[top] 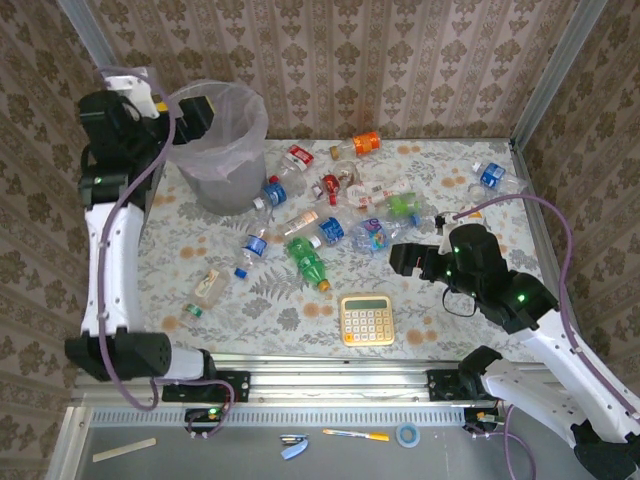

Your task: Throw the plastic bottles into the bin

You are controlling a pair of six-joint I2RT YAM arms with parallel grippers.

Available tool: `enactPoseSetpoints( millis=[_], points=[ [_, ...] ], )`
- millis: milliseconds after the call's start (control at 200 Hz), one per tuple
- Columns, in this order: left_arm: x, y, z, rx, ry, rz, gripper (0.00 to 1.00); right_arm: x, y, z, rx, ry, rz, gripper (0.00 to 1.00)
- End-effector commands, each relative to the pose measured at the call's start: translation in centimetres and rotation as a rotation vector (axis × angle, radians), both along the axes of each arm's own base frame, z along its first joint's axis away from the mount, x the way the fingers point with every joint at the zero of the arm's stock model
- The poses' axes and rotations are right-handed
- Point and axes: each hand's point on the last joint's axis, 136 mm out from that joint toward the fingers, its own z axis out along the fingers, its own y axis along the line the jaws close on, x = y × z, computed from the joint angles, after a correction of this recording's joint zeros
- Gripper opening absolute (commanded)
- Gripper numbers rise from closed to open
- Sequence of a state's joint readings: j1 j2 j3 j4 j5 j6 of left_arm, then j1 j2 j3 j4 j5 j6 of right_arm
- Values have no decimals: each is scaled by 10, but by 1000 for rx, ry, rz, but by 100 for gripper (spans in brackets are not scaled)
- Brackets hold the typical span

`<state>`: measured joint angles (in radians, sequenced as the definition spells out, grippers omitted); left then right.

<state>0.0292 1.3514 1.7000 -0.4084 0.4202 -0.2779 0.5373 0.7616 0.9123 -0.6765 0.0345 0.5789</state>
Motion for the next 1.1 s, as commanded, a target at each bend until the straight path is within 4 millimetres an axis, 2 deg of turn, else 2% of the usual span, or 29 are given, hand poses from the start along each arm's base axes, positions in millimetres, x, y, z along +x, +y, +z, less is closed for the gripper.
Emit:
enactPoseSetpoints(
  millis=[0, 85, 290, 480, 710, 860, 1095],
  points=[
    [-39, -2, 29, 16, -66, -20, 100, 2, -20, -16, -71, 51, -88, 100],
    [-61, -7, 34, 20, -98, -44, 100, 4, -39, -24, -110, 94, -159, 100],
    [-106, -24, 26, 16, -140, -144, 100, 8, -88, -49, -166, 211, -319, 100],
    [-138, -48, 11, 15, -167, -262, 100, 25, -117, -71, -193, 293, -425, 100],
    [-153, -87, -24, 12, -146, -428, 100, 57, -145, -103, -261, 383, -501, 100],
    [-163, -113, -40, 53, -168, -527, 100, 77, -167, -114, -267, 403, -552, 100],
    [-169, -129, -55, 81, -238, -546, 100, 109, -194, -134, -273, 416, -578, 97]
  ],
)
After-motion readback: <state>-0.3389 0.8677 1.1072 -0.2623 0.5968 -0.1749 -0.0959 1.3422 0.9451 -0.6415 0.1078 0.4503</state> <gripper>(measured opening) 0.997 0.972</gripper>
